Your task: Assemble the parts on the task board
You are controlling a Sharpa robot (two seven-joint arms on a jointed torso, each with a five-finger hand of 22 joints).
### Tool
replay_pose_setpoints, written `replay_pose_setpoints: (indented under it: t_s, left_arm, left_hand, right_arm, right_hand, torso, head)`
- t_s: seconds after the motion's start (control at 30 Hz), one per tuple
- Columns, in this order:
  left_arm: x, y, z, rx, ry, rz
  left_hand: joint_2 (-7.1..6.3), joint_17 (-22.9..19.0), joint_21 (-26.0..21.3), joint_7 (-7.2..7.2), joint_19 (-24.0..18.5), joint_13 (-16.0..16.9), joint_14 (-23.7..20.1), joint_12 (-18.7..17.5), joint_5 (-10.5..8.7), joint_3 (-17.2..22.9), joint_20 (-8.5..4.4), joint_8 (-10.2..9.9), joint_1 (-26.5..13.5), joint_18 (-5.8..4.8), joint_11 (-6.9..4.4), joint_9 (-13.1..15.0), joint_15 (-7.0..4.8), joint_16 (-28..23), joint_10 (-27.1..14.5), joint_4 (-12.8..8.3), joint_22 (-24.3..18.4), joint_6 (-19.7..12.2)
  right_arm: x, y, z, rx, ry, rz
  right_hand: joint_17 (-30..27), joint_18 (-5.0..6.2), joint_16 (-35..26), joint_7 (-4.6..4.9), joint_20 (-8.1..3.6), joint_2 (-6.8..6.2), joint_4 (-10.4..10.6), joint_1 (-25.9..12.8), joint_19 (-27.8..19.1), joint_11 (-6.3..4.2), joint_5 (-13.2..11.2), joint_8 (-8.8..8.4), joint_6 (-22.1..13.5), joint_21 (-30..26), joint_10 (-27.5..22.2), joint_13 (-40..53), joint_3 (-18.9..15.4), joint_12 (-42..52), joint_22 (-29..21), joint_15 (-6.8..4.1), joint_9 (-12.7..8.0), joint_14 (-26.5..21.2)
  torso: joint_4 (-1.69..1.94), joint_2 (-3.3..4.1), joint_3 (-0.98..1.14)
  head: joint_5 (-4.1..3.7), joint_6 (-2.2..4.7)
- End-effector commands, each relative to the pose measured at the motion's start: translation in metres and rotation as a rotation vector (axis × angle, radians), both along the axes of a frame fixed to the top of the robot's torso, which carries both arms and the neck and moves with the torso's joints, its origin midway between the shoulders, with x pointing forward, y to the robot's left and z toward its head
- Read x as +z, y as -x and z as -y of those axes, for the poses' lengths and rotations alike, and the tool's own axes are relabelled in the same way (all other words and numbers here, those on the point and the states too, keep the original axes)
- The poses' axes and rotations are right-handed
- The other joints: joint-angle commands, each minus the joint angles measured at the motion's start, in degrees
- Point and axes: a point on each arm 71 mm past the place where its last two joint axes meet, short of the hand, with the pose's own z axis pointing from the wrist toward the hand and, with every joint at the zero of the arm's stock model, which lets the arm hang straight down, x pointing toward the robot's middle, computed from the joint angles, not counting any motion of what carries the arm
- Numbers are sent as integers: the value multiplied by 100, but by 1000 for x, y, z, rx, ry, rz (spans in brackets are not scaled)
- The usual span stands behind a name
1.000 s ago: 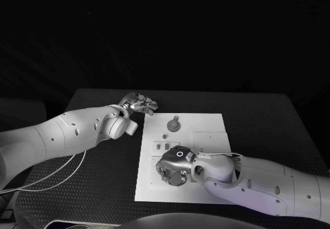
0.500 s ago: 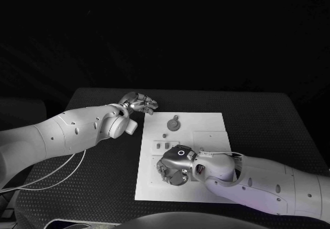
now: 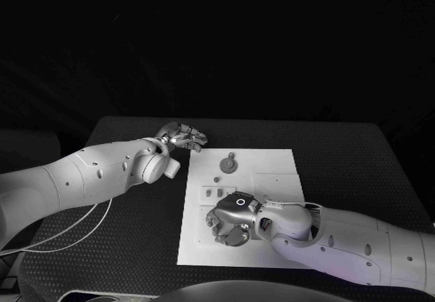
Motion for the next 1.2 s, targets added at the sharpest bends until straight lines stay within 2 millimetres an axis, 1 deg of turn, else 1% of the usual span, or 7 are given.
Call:
replay_pose_setpoints:
  t_s: [0.03,0.23,0.53,0.87,1.07,1.13,1.2]
  left_arm:
    - [1,0,1,-12,10,-2]
    - [1,0,-1,-9,9,-2]
    - [1,0,-4,-2,6,0]
    - [2,-2,-7,7,3,7]
    - [1,-2,-9,10,2,7]
    - [1,-2,-10,13,0,7]
    - [1,-2,-11,14,0,7]
  left_hand:
    - [7,7,-16,0,-2,0,-16,-26,-23,-27,20,11,-59,31,10,-6,12,-35,5,-6,-9,-50]
    - [8,10,-15,1,-2,0,-16,-26,-23,-28,21,11,-59,31,10,-7,12,-38,4,-5,-9,-52]
    - [7,18,-14,1,-3,0,-15,-26,-26,-31,22,11,-60,33,10,-8,13,-43,4,-4,-10,-52]
    - [15,46,-4,-5,9,10,3,-7,-26,-39,21,24,-62,40,-4,-7,9,-50,40,5,-10,-37]
    - [18,60,-2,-8,13,16,10,3,-26,-41,21,28,-60,43,-14,-7,7,-56,61,6,-11,-33]
    - [18,62,-1,-8,13,16,11,4,-26,-42,21,29,-61,43,-15,-8,7,-57,63,7,-11,-32]
    - [18,63,-1,-8,13,16,11,4,-26,-42,21,29,-61,43,-15,-8,7,-57,63,7,-11,-32]
  right_arm:
    - [1,1,4,-15,-28,4]
    - [8,2,12,-23,-79,-2]
    - [33,-11,25,-71,-190,20]
    - [83,-64,74,-300,-302,-112]
    - [95,-84,107,-385,-272,-72]
    - [97,-89,115,-410,-262,-62]
    - [93,-91,123,-433,-216,-84]
  right_hand:
    - [6,69,-29,2,-27,-82,21,14,4,15,21,-32,-55,38,-48,10,-4,-38,116,52,-9,1]
    - [20,63,-54,36,15,-456,148,-325,-69,147,16,-205,-404,40,-364,-31,-286,-202,130,174,-100,-77]
    - [53,69,-26,-3,4,-471,105,-407,-137,211,23,-236,-565,55,-507,-58,-561,-276,126,245,-116,-146]
    - [76,69,14,110,1,-85,-159,-89,-170,59,23,-94,-457,123,-124,116,-694,-8,130,102,-74,-145]
    - [69,69,-14,-95,2,82,-411,165,-143,-199,22,77,-195,137,616,904,-911,895,105,-153,24,-130]
    - [79,69,-44,-241,1,113,-468,323,-95,-312,147,134,-134,66,-62,2612,-1196,2537,67,-290,151,-110]
    - [82,69,-55,-198,0,174,-346,306,-88,-320,18,142,-122,48,-362,3021,-1233,2898,65,-272,183,-111]
  torso:
    - [0,-2,0]
    - [-7,-4,0]
    - [-7,-1,10]
    - [-13,-8,3]
    - [-10,-6,4]
    - [-5,-1,10]
    - [-11,-3,14]
  head:
    - [-4,10]
    - [-11,26]
    - [-29,61]
    - [-105,195]
    - [-162,268]
    - [-176,276]
    - [-189,292]
